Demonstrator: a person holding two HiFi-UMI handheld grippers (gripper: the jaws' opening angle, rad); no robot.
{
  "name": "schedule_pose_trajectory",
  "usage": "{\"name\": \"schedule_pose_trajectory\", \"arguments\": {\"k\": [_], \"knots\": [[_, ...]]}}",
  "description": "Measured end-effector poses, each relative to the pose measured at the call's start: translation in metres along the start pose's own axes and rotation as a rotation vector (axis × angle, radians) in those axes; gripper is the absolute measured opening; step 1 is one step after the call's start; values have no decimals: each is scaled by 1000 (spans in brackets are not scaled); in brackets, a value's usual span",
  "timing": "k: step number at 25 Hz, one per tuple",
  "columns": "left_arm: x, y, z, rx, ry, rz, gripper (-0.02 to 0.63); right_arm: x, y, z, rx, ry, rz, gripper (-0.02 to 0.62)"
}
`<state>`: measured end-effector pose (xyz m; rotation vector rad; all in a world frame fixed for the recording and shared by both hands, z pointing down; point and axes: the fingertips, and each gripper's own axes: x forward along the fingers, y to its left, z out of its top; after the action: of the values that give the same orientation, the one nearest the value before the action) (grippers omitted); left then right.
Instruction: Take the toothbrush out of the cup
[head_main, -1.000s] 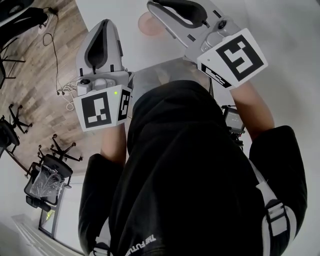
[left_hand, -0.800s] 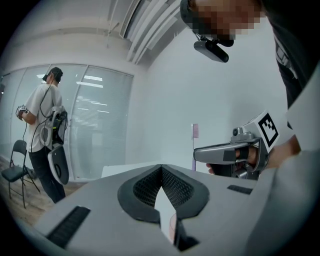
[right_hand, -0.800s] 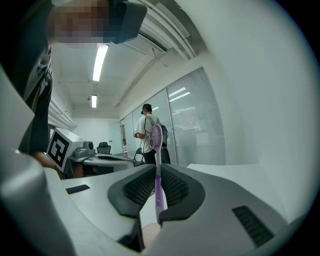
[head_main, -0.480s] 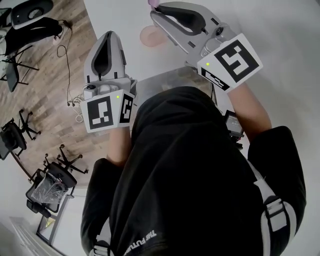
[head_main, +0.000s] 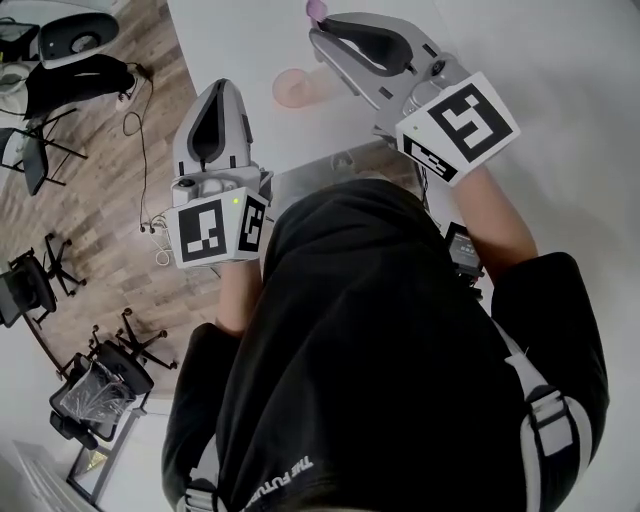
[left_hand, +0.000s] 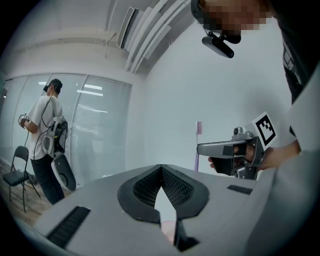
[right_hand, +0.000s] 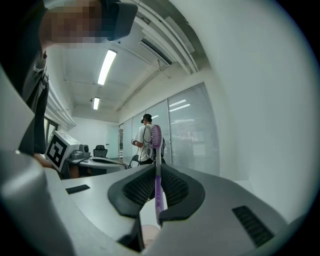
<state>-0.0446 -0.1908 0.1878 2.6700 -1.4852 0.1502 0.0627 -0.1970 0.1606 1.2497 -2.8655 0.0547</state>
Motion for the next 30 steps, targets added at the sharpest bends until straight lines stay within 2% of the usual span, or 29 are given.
{"name": "schedule_pose_trajectory", "arguments": {"k": [13, 18, 30], "knots": [[-8, 9, 6, -4, -1, -37, 20, -7, -4, 7, -6, -8, -58, 48], [-6, -1, 13, 0, -1, -49, 20, -20, -12, 11, -15, 3, -78, 48], [0, -15, 7, -3, 9, -62, 20, -49, -34, -11, 19, 25, -143, 48]]}}
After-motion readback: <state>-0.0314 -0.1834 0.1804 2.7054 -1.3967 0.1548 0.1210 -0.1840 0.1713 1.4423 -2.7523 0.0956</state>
